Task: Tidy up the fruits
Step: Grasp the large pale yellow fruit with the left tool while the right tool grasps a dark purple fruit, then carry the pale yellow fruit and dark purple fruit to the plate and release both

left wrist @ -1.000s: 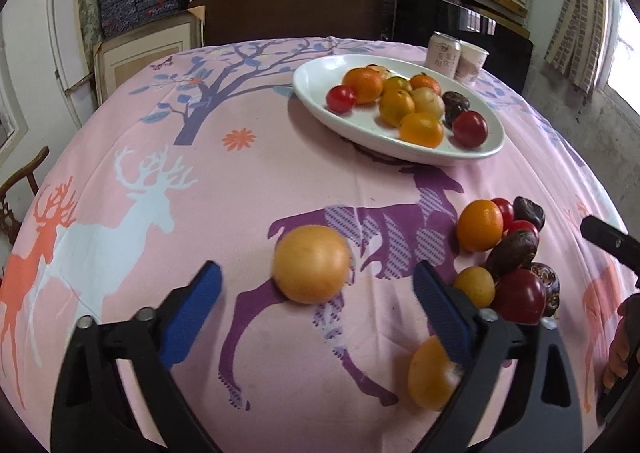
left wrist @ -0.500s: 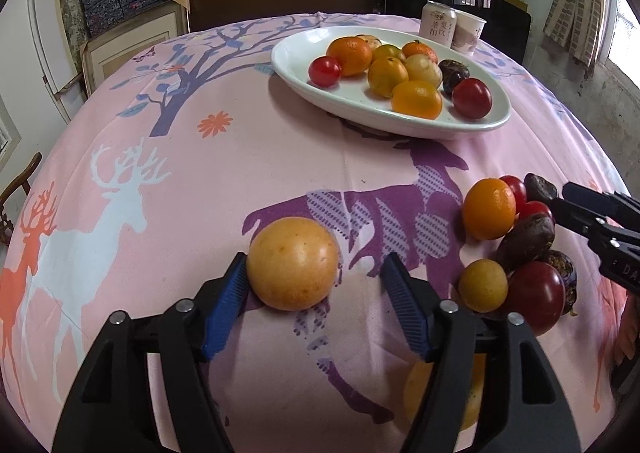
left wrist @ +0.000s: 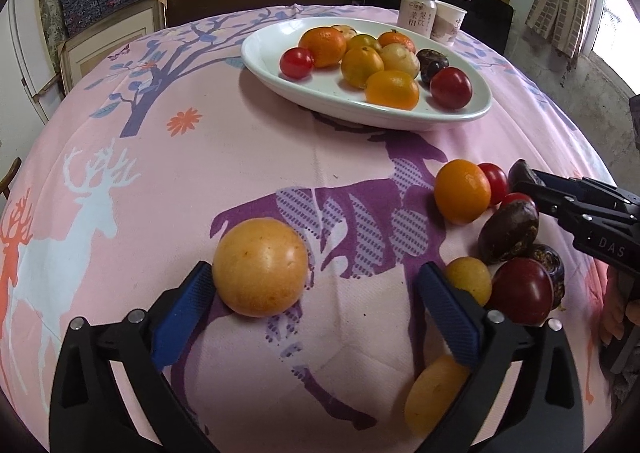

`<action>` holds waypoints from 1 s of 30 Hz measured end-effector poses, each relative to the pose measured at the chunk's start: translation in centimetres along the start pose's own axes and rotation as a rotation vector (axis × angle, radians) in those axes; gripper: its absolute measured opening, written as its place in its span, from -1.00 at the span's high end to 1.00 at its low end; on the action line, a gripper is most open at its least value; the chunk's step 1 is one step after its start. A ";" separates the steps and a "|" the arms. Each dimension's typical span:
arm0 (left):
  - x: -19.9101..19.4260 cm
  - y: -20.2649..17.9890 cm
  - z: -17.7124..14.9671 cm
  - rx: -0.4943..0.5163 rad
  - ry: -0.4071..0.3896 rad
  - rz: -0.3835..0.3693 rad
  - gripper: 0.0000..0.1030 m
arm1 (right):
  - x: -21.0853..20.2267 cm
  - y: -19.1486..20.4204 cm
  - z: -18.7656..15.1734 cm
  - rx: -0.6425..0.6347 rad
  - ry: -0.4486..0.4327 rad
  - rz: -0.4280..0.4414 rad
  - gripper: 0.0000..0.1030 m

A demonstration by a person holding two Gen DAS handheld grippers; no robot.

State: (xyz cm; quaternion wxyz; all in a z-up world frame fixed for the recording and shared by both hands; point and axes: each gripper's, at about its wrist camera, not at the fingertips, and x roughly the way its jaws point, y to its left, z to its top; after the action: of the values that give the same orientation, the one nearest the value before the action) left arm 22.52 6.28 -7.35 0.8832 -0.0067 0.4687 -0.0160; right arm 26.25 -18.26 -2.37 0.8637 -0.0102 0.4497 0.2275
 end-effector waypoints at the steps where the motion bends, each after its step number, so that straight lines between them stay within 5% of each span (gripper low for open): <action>1: 0.0 0.0 0.0 0.000 0.000 0.002 -0.92 | 0.0 0.0 0.0 0.001 0.000 0.000 0.19; 11: -1.1 1.6 -0.4 -0.088 -0.033 0.020 -0.91 | -0.1 -0.2 0.0 0.008 -0.001 0.002 0.19; 13: -1.1 2.0 -0.4 -0.100 -0.028 0.017 -0.58 | -0.1 -0.2 -0.1 0.007 -0.001 0.001 0.19; 17: -1.2 1.9 -0.4 -0.077 -0.028 0.075 -0.26 | -0.1 -0.2 -0.1 0.009 -0.001 0.003 0.19; 19: -1.4 1.9 -0.4 -0.075 -0.036 0.076 0.18 | -0.2 -0.3 -0.1 0.013 -0.002 0.007 0.20; 30: -2.8 1.6 0.5 -0.085 -0.091 -0.010 0.19 | -3.4 -0.9 -0.1 0.053 -0.144 -0.021 0.20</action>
State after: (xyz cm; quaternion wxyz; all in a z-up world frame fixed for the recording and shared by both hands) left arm 21.41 7.93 -4.74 0.9025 -0.0471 0.4282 -0.0002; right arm 24.87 -20.42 -0.02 0.8961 0.0245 0.3920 0.2067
